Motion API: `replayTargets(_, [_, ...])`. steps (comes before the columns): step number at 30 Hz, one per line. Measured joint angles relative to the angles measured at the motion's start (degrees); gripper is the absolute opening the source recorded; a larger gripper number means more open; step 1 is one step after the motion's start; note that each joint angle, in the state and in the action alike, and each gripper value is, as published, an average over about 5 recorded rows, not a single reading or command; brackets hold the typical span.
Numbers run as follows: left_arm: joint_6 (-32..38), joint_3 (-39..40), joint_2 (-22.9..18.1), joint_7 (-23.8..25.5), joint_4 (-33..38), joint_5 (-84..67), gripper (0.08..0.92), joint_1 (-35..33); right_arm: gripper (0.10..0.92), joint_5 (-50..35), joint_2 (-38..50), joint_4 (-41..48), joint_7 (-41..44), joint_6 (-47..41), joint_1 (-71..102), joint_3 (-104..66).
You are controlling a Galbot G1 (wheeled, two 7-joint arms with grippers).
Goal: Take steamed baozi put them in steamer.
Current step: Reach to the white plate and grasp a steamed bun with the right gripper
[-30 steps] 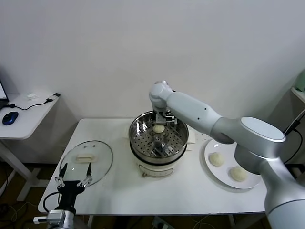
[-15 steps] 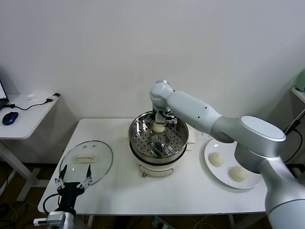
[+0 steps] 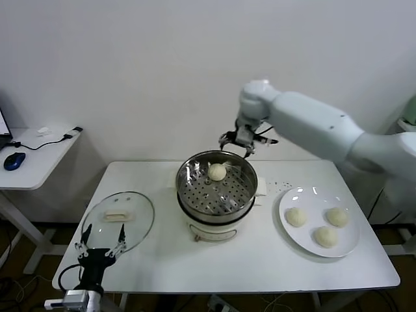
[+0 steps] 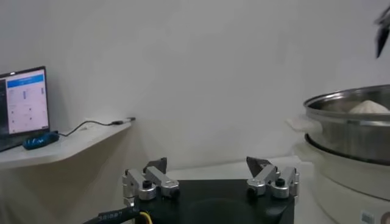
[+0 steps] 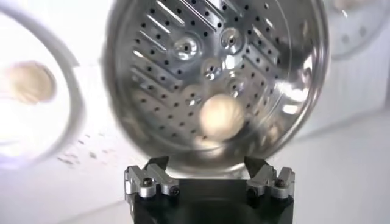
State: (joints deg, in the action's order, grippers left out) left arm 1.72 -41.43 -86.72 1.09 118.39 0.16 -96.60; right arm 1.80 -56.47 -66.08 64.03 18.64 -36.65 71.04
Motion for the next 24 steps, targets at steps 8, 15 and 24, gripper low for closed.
replayTargets(8, [-0.53, -0.15, -0.59, 0.02, 1.66, -1.16, 0.823, -0.57, 0.823, -16.68, 12.40, -3.72, -1.81, -17.06, -2.95, 10.03])
replayTargets(15, [-0.76, 0.15, -1.30, 0.36, 3.03, -1.68, 0.823, -1.52, 0.823, -20.61, 18.49, -3.60, -1.77, -25.04, 5.00, 8.13])
replayTargets(24, [-0.76, 0.02, -1.49, 0.43, 3.20, -1.71, 0.823, -2.30, 0.823, -16.22, 19.23, 0.36, -2.64, -28.23, 19.78, -2.69])
